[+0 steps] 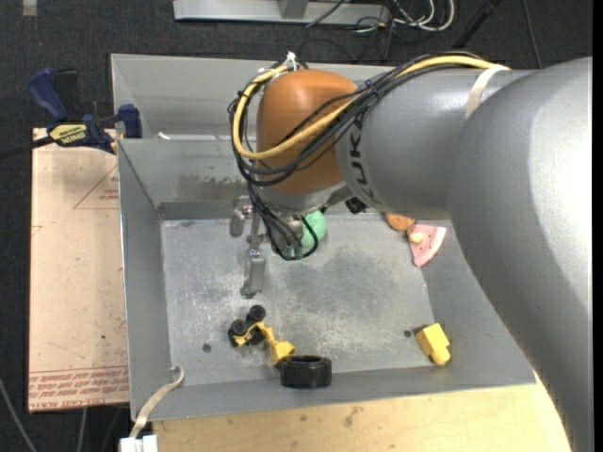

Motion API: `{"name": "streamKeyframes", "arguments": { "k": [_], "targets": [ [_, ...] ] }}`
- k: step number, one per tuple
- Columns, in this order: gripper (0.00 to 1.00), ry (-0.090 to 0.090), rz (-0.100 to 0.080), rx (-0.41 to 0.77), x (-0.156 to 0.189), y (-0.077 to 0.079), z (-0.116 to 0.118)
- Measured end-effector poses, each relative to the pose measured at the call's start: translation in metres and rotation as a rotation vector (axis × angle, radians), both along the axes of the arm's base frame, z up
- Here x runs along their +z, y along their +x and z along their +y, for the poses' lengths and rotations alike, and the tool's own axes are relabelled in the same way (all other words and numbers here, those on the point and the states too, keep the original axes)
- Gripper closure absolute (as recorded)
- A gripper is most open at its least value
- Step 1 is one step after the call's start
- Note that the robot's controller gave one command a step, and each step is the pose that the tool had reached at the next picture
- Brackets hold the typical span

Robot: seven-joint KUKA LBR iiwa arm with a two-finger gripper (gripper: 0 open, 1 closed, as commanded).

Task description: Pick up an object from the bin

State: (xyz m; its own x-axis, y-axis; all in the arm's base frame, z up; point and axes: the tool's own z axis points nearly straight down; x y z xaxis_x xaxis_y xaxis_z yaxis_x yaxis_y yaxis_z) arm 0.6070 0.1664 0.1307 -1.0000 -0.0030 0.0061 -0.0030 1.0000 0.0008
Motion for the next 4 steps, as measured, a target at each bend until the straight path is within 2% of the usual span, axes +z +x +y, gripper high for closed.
{"name": "streamKeyframes", "arguments": {
  "k": [1,2,3,4],
  "targets": [
    [0.00,0.001,-0.007,-0.003,0.005,0.002,-0.001],
    [0.00,0.001,-0.011,0.069,-0.032,-0.021,-0.012],
    [0.00,0.004,-0.016,0.154,-0.051,-0.075,-0.047],
    [0.00,0.002,-0.024,0.185,-0.054,-0.107,-0.065]
  ]
}}
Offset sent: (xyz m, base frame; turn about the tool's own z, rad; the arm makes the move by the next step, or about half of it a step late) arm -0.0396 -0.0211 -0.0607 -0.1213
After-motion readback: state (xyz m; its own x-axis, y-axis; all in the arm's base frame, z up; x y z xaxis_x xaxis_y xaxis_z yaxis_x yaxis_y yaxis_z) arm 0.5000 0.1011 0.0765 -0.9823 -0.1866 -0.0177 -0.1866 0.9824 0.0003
